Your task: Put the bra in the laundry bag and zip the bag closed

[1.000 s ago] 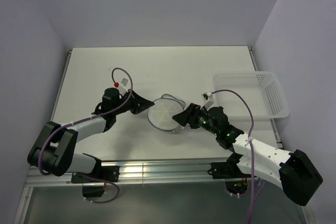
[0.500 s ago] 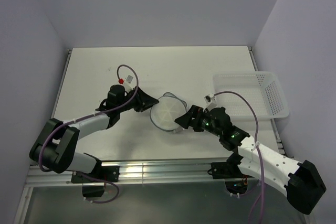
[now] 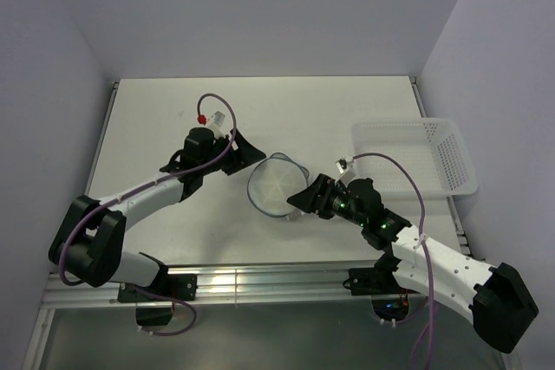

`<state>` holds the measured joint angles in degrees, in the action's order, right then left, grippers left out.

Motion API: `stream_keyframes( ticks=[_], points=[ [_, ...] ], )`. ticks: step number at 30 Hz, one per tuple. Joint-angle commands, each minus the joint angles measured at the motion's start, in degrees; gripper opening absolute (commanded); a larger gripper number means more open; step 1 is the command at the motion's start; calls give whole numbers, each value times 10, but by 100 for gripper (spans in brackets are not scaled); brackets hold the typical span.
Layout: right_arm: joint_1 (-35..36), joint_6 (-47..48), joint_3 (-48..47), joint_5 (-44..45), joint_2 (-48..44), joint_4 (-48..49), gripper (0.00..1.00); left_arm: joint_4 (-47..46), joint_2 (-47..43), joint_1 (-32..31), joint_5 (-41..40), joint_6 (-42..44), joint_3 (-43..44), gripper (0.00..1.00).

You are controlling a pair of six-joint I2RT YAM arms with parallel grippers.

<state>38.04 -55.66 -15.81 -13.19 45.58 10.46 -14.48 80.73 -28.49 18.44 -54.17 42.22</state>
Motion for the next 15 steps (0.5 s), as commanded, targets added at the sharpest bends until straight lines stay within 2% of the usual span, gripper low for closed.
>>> stream_keyframes(
  ticks=[1,4,6,8,9,12,15],
  points=[
    [0,-12,-3,-11,-3,37,82,64,-41,-2,-54,62,21,73],
    [-1,-13,0,-10,-19,17,94,117,-89,-2,-88,86,20,73],
    [-1,-11,-1,-11,-29,10,95,142,-131,-3,-100,99,16,74],
    [-2,-9,-4,-12,-23,3,90,183,-175,-5,-112,104,2,74],
    [-2,-9,-5,-14,-18,5,82,196,-188,-8,-114,108,-3,74],
    [-2,-12,-11,-28,7,25,69,241,-241,-16,-95,113,-27,72],
    [-2,-16,-14,-30,19,39,63,269,-294,-48,-47,117,-49,59]
  ],
)
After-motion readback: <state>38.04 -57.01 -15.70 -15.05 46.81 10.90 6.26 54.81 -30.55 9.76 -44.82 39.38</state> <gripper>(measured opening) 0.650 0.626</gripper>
